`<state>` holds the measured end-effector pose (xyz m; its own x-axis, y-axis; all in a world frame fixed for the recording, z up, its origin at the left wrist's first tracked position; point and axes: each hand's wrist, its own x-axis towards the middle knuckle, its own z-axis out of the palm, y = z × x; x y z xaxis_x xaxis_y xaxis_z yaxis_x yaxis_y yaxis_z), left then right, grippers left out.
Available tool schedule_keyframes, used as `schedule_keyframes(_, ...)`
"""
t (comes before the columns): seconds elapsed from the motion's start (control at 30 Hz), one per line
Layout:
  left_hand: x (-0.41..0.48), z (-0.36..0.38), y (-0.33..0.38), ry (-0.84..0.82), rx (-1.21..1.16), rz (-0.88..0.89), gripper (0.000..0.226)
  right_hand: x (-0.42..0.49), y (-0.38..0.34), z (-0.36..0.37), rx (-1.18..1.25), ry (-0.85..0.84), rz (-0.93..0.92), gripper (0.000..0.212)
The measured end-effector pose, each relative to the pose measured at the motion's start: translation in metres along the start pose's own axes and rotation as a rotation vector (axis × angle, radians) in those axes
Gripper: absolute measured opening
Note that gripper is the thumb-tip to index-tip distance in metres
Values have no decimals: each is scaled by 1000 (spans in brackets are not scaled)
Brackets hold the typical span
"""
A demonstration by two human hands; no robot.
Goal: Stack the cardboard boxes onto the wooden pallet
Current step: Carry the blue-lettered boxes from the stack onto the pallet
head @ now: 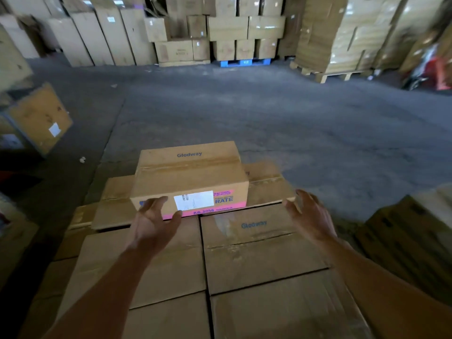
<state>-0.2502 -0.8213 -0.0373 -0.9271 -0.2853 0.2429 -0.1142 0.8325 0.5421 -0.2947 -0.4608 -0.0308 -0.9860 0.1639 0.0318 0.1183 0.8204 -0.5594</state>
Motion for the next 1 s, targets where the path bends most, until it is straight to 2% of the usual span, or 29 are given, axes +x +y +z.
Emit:
schedule_keyframes(0.13, -69, -45, 74, -68, -16, 119, 62, -94, 19, -86, 4, 86, 27, 59)
schedule_keyframes(0.3, -143, -81, 159, -181, -38, 232, 55, -205, 66, -194, -11, 203, 103, 57)
schedule_keyframes(0.53, -204, -87, 270, -255, -99, 434, 53, -306, 150, -310, 54, 409, 245, 54)
schedule_keyframes(0.7, -237, -58, 371, -339, -134, 572, 61, -359, 232, -360, 70, 582, 408, 55)
schedule_keyframes(0.83, -274, -14, 460, -397, -178, 693, 60, -394, 308, -394, 117, 609, 567, 65)
schedule_keyframes(1.0, -333, 64, 575, -504, -165, 789, 67, -425, 420, -435, 137, 644, 672, 52)
